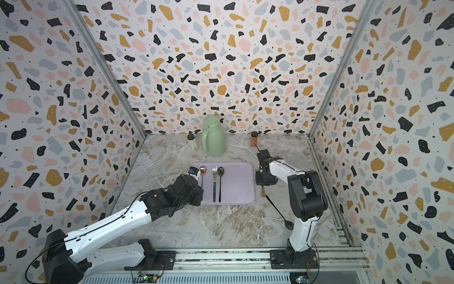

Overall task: Set the spoon and fork side by side
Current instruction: Pick up the fork at the center of the board, then place the fork on the tray.

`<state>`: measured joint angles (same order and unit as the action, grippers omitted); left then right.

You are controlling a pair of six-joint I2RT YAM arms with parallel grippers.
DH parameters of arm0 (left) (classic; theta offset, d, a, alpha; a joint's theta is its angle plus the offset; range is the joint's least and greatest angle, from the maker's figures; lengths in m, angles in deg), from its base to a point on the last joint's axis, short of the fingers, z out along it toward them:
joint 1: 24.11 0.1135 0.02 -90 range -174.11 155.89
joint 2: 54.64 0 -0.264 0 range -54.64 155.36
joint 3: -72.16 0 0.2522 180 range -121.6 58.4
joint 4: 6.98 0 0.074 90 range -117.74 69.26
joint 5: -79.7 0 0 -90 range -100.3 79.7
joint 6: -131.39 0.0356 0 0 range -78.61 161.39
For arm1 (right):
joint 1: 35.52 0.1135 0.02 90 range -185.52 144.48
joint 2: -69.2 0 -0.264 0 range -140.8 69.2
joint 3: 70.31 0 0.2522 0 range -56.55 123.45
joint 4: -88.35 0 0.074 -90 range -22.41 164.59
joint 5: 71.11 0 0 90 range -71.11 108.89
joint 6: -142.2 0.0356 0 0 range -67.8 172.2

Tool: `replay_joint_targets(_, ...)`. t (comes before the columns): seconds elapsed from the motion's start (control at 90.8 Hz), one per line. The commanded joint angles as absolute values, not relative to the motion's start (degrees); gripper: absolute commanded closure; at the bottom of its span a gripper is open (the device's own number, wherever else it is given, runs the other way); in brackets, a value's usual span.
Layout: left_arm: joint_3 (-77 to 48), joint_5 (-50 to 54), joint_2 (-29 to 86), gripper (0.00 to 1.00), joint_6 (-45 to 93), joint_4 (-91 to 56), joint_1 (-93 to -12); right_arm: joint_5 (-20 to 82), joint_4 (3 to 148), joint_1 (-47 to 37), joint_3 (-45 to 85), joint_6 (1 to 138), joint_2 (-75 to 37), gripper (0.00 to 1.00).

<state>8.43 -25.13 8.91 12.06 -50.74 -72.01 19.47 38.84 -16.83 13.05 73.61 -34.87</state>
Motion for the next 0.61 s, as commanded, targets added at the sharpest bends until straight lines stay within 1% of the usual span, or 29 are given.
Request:
replay_joint_targets(0.0, 8.93, -25.79, 7.28, 0.66, 12.61, -51.51, -71.83, 19.18, 34.25, -13.33, 15.84, 76.73, -28.11, 0.95)
replay_joint_targets(0.154, 9.51, -26.66, 5.58, 0.65, 12.22, -52.18, -71.83, 20.68, 33.7, -9.55, 15.87, 81.55, -25.69, 0.95)
replay_joint_targets(0.242, 9.86, -26.88, 4.99, 0.65, 11.91, -52.41, -71.83, 21.71, 35.29, -6.82, 15.83, 83.67, -25.52, 0.97)
replay_joint_targets(0.385, 10.45, -27.23, 4.5, 0.65, 11.45, -53.03, -71.83, 19.83, 36.22, -2.07, 17.45, 86.4, -27.63, 0.97)
replay_joint_targets(0.595, 12.57, -27.43, 2.82, 0.65, 10.58, -52.79, -71.83, 19.98, 40.7, 1.4, 17.77, 90.57, -31.78, 0.97)
